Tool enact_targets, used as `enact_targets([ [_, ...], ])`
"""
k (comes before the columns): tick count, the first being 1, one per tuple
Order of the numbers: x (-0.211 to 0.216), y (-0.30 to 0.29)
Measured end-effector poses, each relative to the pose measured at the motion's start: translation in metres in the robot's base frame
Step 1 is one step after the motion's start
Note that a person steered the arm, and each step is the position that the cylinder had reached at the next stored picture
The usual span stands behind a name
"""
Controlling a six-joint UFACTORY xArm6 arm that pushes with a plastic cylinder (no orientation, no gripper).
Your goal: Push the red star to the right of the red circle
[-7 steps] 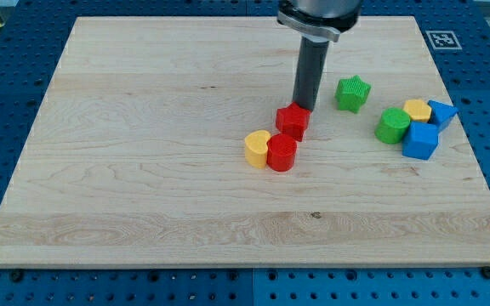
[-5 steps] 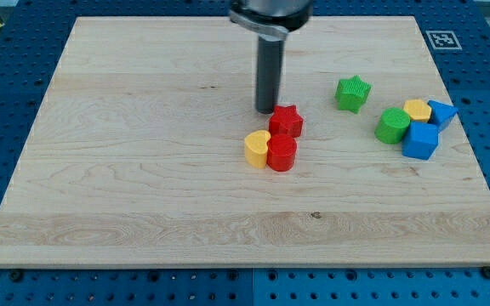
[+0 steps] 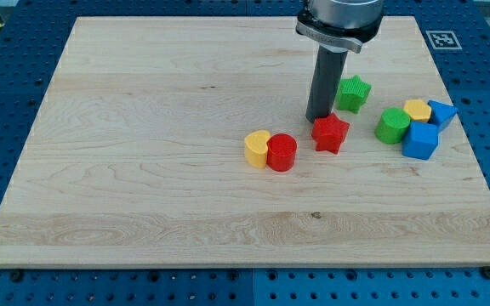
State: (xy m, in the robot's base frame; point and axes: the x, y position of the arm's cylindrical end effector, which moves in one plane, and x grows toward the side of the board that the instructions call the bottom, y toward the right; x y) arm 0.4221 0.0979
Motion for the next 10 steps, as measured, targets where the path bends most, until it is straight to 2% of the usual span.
enact_targets([
  [3, -0.005, 0.046],
  [8, 0.055, 0.021],
  [10, 0.002, 0.011],
])
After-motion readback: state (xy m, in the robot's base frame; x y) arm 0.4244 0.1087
